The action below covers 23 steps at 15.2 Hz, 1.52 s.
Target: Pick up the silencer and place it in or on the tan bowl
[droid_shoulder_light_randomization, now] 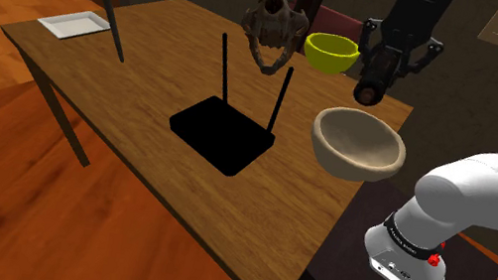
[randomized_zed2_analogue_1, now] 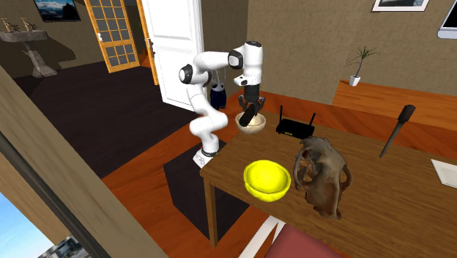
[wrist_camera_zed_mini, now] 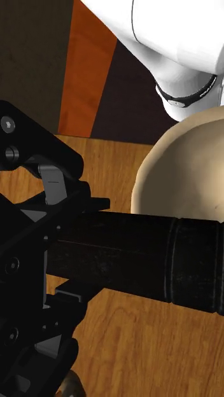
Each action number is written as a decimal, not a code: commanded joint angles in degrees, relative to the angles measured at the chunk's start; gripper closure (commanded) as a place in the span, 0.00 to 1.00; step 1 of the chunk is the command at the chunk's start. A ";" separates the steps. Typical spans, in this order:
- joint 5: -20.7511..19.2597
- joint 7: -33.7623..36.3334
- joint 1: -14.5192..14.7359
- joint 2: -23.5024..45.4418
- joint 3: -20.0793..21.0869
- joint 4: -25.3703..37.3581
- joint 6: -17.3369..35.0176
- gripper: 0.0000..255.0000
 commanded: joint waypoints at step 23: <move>10.24 7.91 5.18 -12.43 9.31 -11.61 0.91 1.00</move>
